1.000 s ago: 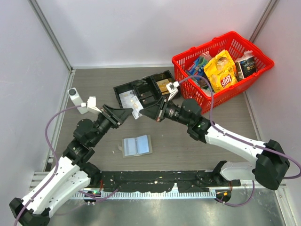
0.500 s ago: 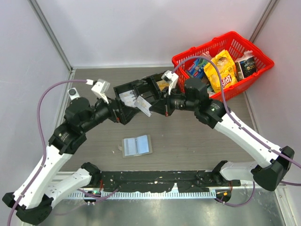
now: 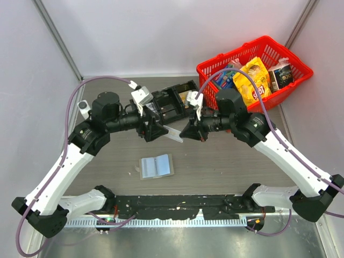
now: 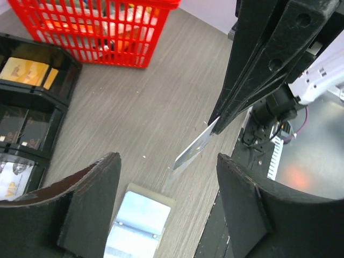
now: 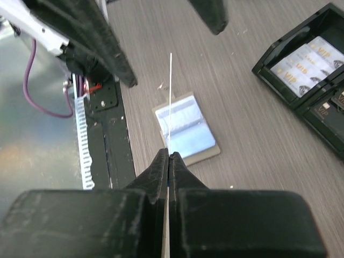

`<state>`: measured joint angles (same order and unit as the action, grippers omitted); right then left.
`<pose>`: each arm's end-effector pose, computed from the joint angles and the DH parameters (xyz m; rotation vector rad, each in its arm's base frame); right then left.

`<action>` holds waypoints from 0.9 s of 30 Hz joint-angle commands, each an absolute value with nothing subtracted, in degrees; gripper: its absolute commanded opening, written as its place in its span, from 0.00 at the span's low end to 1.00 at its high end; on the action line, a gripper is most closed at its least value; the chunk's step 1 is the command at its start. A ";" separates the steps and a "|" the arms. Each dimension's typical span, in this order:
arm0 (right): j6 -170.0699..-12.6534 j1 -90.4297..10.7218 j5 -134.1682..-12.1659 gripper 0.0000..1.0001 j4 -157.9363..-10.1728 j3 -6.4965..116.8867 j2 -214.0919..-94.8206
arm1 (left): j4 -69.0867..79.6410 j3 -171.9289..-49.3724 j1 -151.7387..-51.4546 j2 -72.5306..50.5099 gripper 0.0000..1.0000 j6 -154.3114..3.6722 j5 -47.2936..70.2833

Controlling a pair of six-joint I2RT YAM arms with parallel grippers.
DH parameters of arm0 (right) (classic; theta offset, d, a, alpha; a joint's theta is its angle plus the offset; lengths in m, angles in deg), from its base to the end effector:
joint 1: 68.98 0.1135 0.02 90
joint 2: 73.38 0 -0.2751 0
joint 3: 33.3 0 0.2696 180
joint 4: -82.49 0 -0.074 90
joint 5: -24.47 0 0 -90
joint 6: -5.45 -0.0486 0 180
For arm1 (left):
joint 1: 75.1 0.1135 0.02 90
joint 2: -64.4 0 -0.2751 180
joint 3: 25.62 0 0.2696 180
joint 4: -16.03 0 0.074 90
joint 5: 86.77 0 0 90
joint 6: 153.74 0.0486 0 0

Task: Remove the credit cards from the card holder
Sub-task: Remove the credit card from the card holder.

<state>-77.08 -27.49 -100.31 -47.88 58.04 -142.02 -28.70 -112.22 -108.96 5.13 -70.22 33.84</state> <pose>0.1839 0.1997 0.4222 -1.2110 1.7066 0.9843 0.1768 -0.1484 0.4391 0.8256 1.7659 -0.9750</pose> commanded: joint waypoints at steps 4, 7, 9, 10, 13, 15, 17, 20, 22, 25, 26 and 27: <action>-72.42 -27.85 -105.68 0.01 -46.86 57.34 -138.85 | -27.67 -112.75 -108.67 2.79 0.65 -64.45 44.97; -73.20 -27.76 -107.01 0.01 -48.17 57.52 -139.99 | -27.15 -112.75 -108.76 2.26 0.61 -64.00 47.78; -73.82 -27.85 -107.01 0.01 -47.83 58.31 -141.04 | -28.46 -113.53 -108.76 1.56 0.57 -64.00 50.24; -73.82 -27.76 -107.01 0.01 -47.74 58.40 -141.31 | -29.25 -113.89 -108.67 1.38 0.55 -62.18 51.13; -74.08 -27.76 -107.36 0.01 -48.61 57.70 -140.88 | -28.91 -112.67 -108.67 1.20 0.52 -61.89 52.45; -74.61 -27.76 -107.62 0.01 -48.70 57.96 -140.79 | -29.69 -113.01 -108.67 0.76 0.48 -62.07 55.60; -74.44 -27.76 -108.06 0.01 -48.61 58.40 -140.61 | -30.84 -113.19 -108.50 0.67 0.44 -62.07 58.86; -74.35 -27.76 -108.77 0.01 -48.70 58.31 -140.35 | -30.05 -112.14 -108.50 1.38 0.42 -63.04 59.75; -74.61 -27.76 -109.47 0.01 -48.96 58.14 -140.52 | -30.22 -112.13 -108.50 1.55 0.40 -63.04 59.66; -74.88 -27.76 -109.65 0.01 -49.32 57.35 -140.44 | -30.84 -112.05 -108.41 2.08 0.35 -62.51 58.96; -74.79 -27.76 -109.56 0.01 -49.32 57.17 -140.35 | -31.28 -111.96 -108.41 2.34 0.31 -61.73 58.61; -74.70 -27.76 -109.39 0.01 -49.32 57.17 -140.35 | -31.63 -111.70 -108.49 2.43 0.28 -61.28 58.08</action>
<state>-74.31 -27.59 -108.29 -46.56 56.81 -141.38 -30.34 -112.15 -108.72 0.82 -63.03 57.03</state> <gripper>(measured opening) 0.029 0.326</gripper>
